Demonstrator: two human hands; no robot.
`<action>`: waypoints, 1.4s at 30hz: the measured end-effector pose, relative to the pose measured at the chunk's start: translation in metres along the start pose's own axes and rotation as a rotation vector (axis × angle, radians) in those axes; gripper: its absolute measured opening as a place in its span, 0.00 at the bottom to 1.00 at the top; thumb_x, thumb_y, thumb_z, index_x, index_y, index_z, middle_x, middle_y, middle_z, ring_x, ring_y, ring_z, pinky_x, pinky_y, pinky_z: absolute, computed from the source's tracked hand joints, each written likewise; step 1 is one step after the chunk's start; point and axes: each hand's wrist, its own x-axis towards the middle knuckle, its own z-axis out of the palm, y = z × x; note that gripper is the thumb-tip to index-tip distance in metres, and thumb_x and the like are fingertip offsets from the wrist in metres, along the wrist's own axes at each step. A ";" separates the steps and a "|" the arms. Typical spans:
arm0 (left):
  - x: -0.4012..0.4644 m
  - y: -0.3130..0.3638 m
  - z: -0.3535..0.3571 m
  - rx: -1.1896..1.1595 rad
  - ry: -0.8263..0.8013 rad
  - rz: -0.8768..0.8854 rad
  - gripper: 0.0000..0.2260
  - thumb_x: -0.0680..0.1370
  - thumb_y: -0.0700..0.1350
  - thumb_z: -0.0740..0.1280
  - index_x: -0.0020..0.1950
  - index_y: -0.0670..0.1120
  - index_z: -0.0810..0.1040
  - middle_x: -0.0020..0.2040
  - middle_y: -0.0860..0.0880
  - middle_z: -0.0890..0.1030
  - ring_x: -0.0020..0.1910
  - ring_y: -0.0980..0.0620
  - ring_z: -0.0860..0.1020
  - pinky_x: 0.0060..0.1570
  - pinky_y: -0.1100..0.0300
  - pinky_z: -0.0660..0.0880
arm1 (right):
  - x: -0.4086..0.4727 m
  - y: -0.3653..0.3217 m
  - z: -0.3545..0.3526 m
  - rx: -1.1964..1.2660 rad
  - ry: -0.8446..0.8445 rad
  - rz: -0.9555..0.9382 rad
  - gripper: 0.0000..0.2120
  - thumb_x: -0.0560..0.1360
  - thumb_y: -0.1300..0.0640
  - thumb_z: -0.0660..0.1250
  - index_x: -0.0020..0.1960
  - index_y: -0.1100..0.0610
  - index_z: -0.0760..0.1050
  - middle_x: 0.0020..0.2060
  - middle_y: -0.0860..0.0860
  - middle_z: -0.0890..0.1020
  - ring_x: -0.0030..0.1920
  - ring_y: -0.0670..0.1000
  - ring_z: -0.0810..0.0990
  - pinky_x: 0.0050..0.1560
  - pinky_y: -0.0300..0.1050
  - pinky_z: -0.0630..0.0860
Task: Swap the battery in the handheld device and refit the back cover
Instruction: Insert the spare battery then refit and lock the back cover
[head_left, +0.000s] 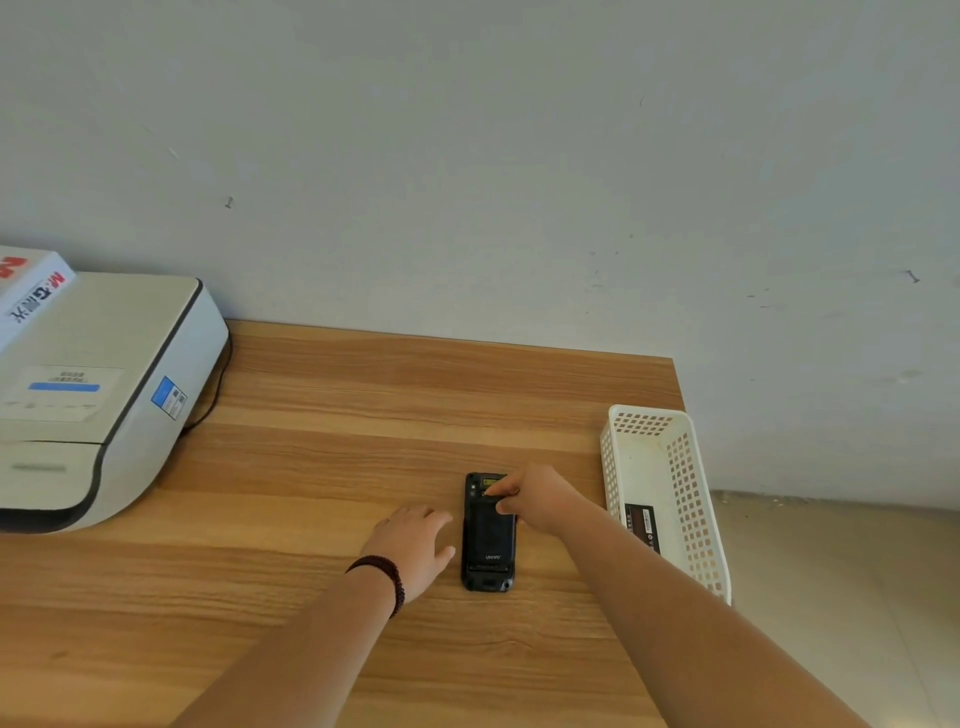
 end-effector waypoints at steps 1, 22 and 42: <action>0.002 0.001 -0.001 -0.001 -0.003 0.002 0.22 0.80 0.54 0.59 0.73 0.52 0.63 0.72 0.51 0.67 0.70 0.50 0.64 0.68 0.52 0.65 | 0.000 -0.001 0.001 -0.018 0.002 -0.007 0.15 0.78 0.59 0.68 0.64 0.50 0.78 0.60 0.52 0.81 0.54 0.50 0.80 0.57 0.43 0.76; 0.023 0.023 -0.004 -0.019 0.057 0.035 0.22 0.77 0.56 0.64 0.69 0.53 0.65 0.64 0.53 0.74 0.64 0.51 0.70 0.63 0.52 0.69 | 0.002 0.008 0.011 -0.089 0.031 -0.088 0.16 0.79 0.58 0.66 0.66 0.49 0.76 0.63 0.51 0.79 0.57 0.49 0.78 0.58 0.44 0.76; 0.033 0.022 -0.002 -0.034 0.074 0.077 0.17 0.75 0.54 0.67 0.62 0.53 0.70 0.54 0.52 0.78 0.54 0.51 0.74 0.54 0.55 0.72 | 0.002 0.028 0.028 -0.038 0.072 -0.209 0.21 0.71 0.62 0.73 0.61 0.48 0.75 0.57 0.49 0.78 0.56 0.50 0.77 0.55 0.45 0.75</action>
